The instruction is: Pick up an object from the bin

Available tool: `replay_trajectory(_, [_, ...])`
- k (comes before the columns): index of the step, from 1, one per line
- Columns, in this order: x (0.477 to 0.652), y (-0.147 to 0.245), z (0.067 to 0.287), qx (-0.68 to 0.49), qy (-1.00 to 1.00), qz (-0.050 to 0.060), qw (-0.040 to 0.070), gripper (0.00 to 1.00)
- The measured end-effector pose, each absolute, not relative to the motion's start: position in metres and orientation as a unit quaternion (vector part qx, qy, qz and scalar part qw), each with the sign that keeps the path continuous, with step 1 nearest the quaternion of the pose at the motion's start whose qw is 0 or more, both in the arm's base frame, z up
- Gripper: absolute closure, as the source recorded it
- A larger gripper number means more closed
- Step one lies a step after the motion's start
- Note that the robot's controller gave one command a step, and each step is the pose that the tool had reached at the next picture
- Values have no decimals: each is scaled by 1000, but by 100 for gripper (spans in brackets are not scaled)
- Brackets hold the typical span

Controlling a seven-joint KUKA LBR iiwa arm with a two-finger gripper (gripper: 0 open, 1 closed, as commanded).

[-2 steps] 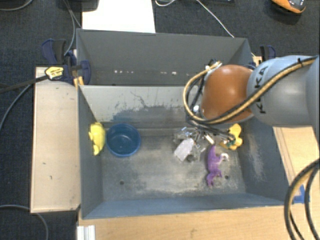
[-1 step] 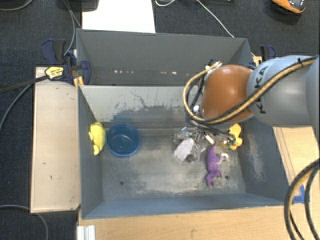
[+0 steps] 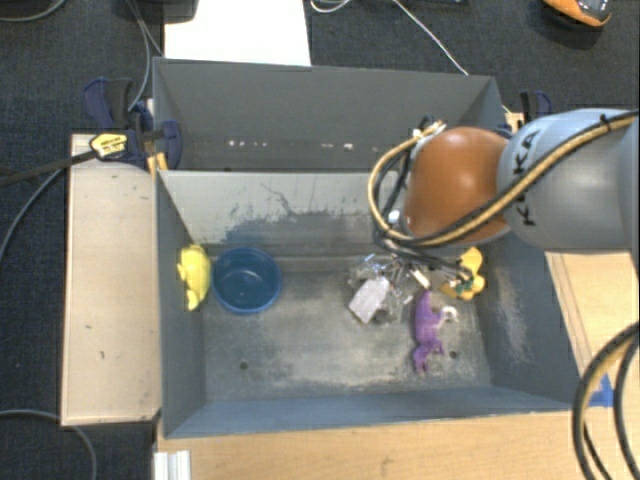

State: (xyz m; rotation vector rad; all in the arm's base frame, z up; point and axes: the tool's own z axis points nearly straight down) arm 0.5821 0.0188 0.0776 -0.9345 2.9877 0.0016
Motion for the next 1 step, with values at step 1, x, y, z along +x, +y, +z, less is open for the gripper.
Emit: replay_trajectory(1, [582, 19, 96, -298, 955, 0, 6, 100])
